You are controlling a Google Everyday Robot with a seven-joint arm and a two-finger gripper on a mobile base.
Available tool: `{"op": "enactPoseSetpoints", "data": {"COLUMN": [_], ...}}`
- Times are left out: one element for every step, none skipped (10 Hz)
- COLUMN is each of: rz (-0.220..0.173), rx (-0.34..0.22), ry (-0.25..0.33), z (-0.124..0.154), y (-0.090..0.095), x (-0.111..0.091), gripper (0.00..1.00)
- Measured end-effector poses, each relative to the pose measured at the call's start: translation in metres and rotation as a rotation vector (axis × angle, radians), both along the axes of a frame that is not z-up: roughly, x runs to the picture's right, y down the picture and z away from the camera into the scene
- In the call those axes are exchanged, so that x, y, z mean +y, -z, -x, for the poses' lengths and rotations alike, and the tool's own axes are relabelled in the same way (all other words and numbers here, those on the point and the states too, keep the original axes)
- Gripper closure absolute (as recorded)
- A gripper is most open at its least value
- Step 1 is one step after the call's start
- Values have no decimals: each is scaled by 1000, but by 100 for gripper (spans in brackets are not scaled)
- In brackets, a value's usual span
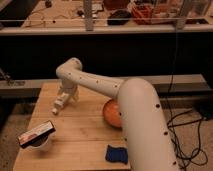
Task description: Place the bottle in the ceramic bowl
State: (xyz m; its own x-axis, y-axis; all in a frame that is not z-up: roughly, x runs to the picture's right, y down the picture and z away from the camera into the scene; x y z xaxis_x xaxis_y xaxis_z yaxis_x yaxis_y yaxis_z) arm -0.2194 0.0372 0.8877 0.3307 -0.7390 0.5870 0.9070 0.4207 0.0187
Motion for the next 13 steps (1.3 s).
{"op": "enactPoseSetpoints", "data": {"rz": [6, 12, 15, 18, 22, 22, 25, 26, 27, 31, 35, 37, 38], "rx": [-1, -4, -3, -1, 0, -2, -4, -7, -7, -6, -7, -6, -8], "ry": [-2, 0, -3, -3, -2, 0, 5, 6, 5, 1, 0, -3, -4], "z": [8, 15, 16, 16, 13, 17, 20, 24, 24, 23, 24, 25, 27], "y": [-5, -11, -17, -19, -18, -14, -11, -10, -13, -19, -26, -29, -28], "x": [4, 11, 16, 17, 15, 13, 12, 12, 15, 20, 26, 27, 27], "gripper": [38, 29, 22, 20, 20, 20, 20, 20, 20, 20, 20, 20, 20]}}
